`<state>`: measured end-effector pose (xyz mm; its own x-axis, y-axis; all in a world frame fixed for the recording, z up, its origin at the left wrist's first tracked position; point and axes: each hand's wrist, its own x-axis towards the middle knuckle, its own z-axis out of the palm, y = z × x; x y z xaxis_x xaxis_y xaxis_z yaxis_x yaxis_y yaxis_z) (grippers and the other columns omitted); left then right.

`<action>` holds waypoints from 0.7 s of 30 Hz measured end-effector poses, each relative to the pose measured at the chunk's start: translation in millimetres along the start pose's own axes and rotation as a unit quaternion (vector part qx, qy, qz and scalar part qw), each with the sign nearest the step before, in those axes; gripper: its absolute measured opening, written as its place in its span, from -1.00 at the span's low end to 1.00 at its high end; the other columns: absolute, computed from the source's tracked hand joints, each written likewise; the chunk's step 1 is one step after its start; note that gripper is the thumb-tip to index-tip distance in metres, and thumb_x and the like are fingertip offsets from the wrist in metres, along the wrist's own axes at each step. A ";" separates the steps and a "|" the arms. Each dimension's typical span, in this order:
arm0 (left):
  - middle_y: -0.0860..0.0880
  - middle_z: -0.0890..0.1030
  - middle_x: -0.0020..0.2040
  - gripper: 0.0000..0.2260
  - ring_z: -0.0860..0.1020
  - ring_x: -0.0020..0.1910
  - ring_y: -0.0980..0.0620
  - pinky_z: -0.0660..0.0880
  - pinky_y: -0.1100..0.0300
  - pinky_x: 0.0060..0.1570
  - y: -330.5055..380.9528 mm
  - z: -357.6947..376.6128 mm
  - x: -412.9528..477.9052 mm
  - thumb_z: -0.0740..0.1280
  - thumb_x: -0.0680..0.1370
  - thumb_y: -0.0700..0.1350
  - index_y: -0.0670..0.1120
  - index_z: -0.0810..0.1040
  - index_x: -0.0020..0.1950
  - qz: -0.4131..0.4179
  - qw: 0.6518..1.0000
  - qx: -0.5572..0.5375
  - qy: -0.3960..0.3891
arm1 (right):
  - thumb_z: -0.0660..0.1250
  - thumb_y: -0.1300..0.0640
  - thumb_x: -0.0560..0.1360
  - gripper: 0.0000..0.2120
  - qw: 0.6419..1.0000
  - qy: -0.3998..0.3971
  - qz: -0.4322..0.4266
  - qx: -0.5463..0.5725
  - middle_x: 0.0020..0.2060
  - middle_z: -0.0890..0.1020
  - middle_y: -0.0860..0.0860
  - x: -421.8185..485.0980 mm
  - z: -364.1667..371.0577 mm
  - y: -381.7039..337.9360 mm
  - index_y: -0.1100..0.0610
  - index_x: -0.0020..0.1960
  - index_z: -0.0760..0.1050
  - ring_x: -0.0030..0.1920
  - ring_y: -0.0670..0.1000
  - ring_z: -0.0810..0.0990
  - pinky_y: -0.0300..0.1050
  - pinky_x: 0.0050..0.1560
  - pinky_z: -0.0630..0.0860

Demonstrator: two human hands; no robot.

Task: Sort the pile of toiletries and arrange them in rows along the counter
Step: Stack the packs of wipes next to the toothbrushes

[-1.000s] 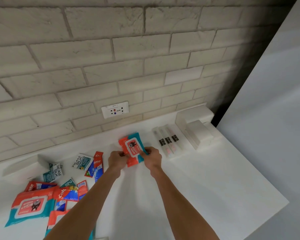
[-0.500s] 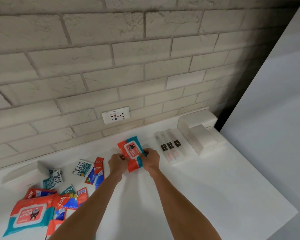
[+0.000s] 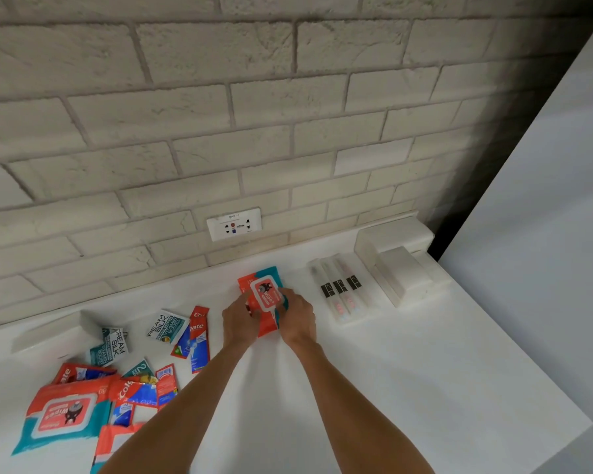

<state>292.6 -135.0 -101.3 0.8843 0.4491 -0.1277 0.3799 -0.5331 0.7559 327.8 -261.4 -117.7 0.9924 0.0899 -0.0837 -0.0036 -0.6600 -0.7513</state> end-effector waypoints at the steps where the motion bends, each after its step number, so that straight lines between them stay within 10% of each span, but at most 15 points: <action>1: -0.16 0.62 0.31 -0.62 0.64 0.18 -0.12 0.57 -0.01 0.21 -0.8 0.6 -0.8 0.36 0.65 -0.12 -0.10 0.50 0.48 0.016 1.000 0.024 -0.002 | 0.19 0.02 0.75 -0.77 1.000 -0.004 -0.006 -0.014 0.18 0.66 -0.06 -0.6 -0.5 -0.3 -0.05 0.36 0.52 0.02 -0.04 0.66 -0.09 0.10 0.67; 6: -0.08 0.42 0.53 -0.58 0.47 0.42 -0.16 0.51 -0.12 0.36 -12.5 1.0 0.7 0.32 0.67 0.02 -0.02 0.43 0.52 0.074 0.980 0.184 -0.021 | 0.25 -0.05 0.73 -0.55 0.993 0.008 -0.066 -0.093 0.47 0.52 0.01 -5.4 0.4 -2.3 -0.02 0.59 0.35 0.37 0.09 0.59 0.04 0.32 0.60; 21: -0.03 0.35 0.58 -0.45 0.46 0.44 -0.11 0.49 -0.07 0.36 -13.8 -17.6 -1.6 0.23 0.68 0.15 0.01 0.21 0.62 0.132 0.949 0.271 -0.089 | 0.28 -0.15 0.70 -0.41 0.970 -0.035 -0.102 -0.219 0.60 0.40 0.10 -14.2 1.5 -6.3 0.03 0.64 0.24 0.60 0.23 0.35 0.20 0.59 0.33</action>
<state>281.2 -115.7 -100.2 0.9818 0.1454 -0.1226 0.1792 -0.9227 0.3413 313.5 -257.4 -112.8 0.9561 0.2924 -0.0175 0.2601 -0.8749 -0.4085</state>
